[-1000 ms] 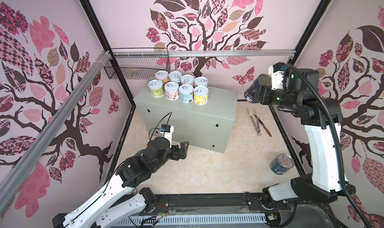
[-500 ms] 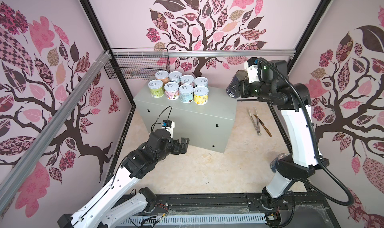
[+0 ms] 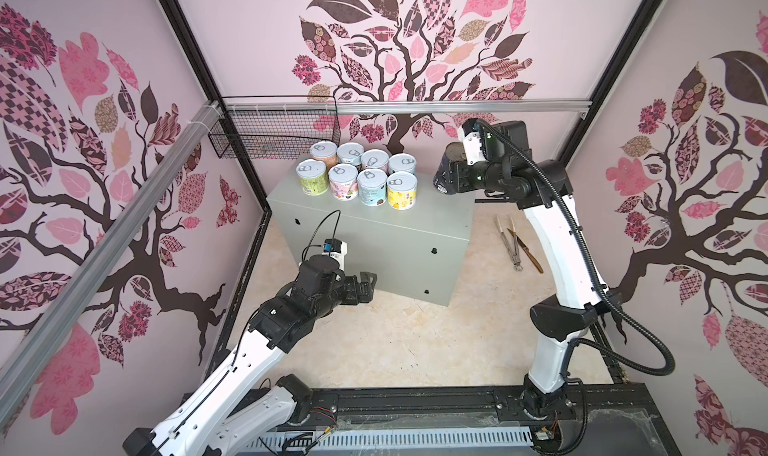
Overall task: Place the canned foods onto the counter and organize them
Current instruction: 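Carry the can with the right gripper up toward the cabinet top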
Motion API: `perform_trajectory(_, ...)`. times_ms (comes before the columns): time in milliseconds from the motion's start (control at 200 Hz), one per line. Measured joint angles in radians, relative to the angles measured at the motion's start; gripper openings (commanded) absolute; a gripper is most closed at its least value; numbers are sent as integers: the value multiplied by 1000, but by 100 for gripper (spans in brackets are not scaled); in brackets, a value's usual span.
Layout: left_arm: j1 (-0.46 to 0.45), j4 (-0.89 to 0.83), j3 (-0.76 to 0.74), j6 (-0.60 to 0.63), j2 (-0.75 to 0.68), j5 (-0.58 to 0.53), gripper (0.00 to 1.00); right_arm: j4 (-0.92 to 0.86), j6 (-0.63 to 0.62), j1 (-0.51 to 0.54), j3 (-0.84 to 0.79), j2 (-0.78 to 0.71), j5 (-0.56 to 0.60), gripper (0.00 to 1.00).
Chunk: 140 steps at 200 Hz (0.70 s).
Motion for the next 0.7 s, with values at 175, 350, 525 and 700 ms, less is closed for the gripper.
perform_trajectory(175,4,3,-3,4,-3,5,98,23,-16,7,32,60,16,47)
perform_trajectory(350,4,3,-3,12,-9,-14,98,68,-26,15,32,94,26,47)
perform_trajectory(525,4,3,-3,23,-9,-27,98,117,-30,25,32,114,30,48)
perform_trajectory(700,4,3,-3,26,-9,-33,98,142,-33,38,35,127,31,53)
